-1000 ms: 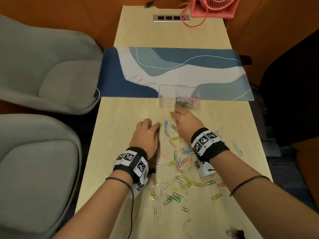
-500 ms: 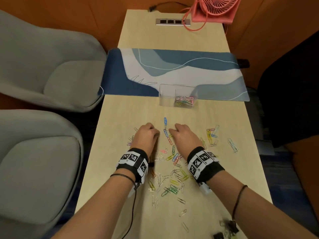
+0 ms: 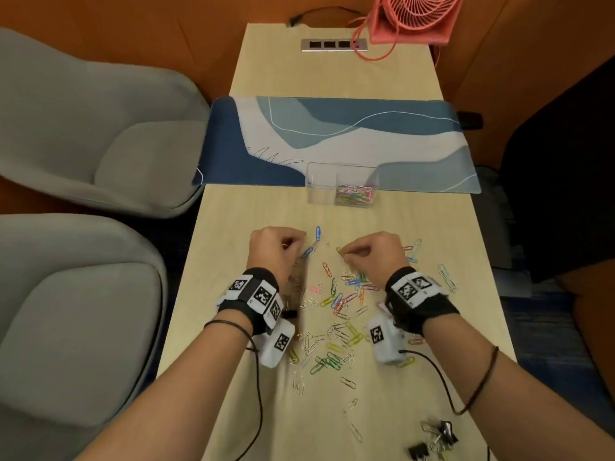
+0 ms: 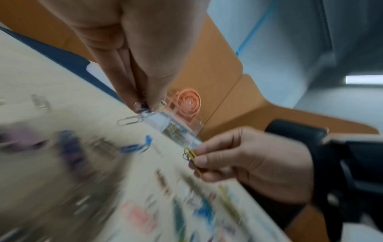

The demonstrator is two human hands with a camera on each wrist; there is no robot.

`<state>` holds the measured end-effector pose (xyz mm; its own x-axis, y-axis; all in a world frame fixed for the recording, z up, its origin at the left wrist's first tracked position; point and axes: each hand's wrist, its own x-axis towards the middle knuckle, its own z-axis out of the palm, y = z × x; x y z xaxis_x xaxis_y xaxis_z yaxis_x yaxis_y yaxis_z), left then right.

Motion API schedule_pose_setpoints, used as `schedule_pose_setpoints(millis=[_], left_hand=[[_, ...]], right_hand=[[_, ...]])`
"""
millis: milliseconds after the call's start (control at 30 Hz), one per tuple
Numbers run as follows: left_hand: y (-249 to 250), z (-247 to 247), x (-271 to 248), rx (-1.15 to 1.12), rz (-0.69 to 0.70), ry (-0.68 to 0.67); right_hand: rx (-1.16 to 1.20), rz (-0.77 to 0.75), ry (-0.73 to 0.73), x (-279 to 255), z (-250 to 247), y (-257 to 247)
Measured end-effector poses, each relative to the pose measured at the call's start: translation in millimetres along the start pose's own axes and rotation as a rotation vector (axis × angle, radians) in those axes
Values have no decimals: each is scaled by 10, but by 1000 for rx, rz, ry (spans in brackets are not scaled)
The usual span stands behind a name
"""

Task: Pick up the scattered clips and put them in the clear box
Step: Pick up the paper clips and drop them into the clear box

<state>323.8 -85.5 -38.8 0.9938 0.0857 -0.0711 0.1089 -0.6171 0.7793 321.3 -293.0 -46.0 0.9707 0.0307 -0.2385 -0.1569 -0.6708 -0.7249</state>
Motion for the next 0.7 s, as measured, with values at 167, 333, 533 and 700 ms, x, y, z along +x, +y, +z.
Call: schedule_pose_setpoints(millis=[167,333,533,700], left_hand=[[392,-29,280,-132,111,46],[706,40,621,-167,221,77],[855,256,928,-361,181,171],[882,489,1073,-406,171,107]], right_hand=[[649,176,54,44,-346,-48],[896,140,146,184,-708,-150],[981,121,212,352,-841,-132],[979,136,271,500,-858,-105]])
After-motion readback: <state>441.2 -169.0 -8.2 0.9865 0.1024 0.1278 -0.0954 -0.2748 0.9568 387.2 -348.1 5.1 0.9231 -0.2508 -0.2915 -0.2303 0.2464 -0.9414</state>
